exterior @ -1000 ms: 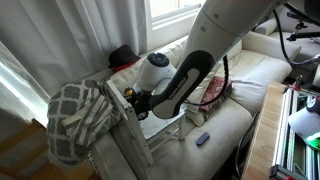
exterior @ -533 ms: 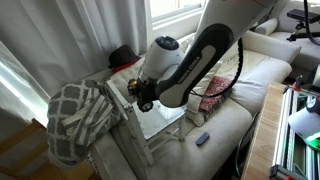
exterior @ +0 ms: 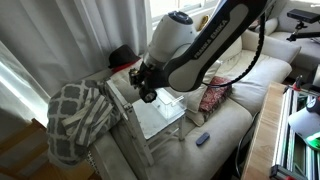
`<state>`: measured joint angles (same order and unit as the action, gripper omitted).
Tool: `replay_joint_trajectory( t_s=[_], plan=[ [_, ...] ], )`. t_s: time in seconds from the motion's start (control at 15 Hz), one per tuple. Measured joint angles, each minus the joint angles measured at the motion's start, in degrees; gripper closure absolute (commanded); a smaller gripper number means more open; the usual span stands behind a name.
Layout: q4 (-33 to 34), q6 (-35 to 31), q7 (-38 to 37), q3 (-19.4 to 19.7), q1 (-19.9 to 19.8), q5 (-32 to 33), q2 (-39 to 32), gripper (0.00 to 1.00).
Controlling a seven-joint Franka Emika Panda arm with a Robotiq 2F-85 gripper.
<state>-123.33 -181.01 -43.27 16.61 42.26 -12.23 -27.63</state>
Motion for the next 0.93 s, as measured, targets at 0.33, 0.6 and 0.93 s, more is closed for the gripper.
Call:
replay_joint_trajectory(
  t_s=[0.33, 0.6, 0.93],
  plan=[
    [-5.05, 7.5, 0.94, 5.75, 2.4, 1.94, 7.08, 0.79],
    [-6.71, 12.73, 2.81, 7.43, 2.14, 3.28, 8.87, 0.79],
    [-7.12, 15.93, 3.38, 6.64, -0.68, 10.69, 8.61, 0.79]
  ],
)
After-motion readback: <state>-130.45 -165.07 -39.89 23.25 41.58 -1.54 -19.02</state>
